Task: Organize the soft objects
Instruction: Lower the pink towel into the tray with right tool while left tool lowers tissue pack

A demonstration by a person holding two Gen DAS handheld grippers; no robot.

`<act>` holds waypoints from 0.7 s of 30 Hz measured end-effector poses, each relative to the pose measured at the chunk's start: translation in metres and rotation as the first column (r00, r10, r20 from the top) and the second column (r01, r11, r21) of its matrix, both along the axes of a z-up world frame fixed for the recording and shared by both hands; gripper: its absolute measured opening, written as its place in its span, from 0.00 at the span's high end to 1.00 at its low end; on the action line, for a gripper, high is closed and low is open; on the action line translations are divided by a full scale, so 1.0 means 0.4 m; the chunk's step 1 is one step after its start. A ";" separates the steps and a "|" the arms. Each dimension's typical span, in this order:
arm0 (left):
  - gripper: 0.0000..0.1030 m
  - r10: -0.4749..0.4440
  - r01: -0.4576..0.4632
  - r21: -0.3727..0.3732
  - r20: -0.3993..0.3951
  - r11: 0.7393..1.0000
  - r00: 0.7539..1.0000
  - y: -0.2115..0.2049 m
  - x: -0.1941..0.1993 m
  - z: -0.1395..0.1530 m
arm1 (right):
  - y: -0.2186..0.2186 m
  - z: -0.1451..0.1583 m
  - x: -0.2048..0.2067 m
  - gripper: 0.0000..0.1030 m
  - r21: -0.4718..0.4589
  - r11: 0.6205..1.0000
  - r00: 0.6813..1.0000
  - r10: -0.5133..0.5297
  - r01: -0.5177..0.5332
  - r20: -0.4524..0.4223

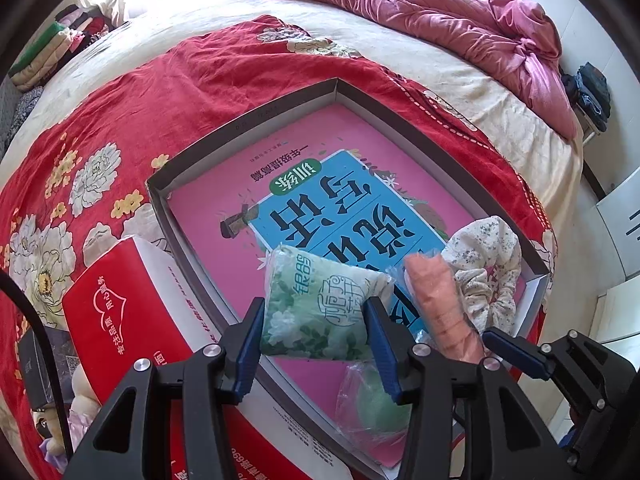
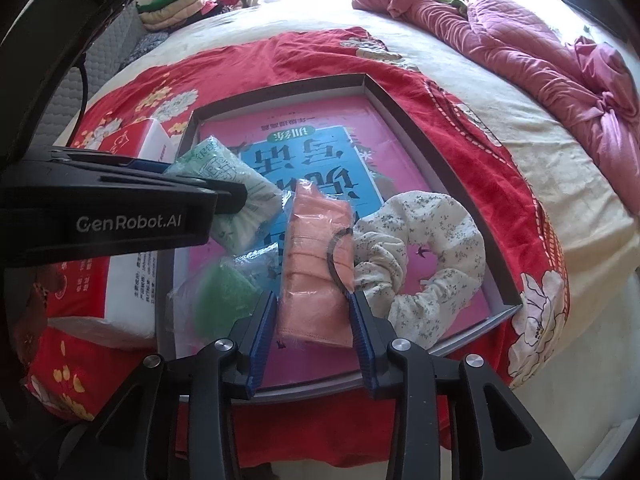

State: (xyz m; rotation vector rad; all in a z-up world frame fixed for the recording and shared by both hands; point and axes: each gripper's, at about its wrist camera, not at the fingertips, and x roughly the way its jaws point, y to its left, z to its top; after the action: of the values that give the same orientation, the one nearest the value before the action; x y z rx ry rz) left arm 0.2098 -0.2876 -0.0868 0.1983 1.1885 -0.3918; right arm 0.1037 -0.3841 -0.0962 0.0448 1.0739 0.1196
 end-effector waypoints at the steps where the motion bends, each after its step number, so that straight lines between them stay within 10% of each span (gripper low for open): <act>1: 0.52 -0.001 0.001 0.001 0.000 1.000 1.000 -0.001 0.000 0.000 | 0.000 0.003 -0.003 0.57 -0.001 1.000 1.000 0.000 0.000 0.005; 21: 0.50 -0.012 0.012 0.015 -0.009 1.000 1.000 -0.014 0.004 -0.010 | -0.042 0.064 -0.029 0.47 0.006 0.998 0.997 -0.056 0.056 0.048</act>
State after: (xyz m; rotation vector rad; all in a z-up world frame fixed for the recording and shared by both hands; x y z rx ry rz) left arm 0.2113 -0.2931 -0.0907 0.2169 1.1995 -0.3946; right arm 0.0920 -0.4009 -0.0706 0.0763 1.0230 0.0723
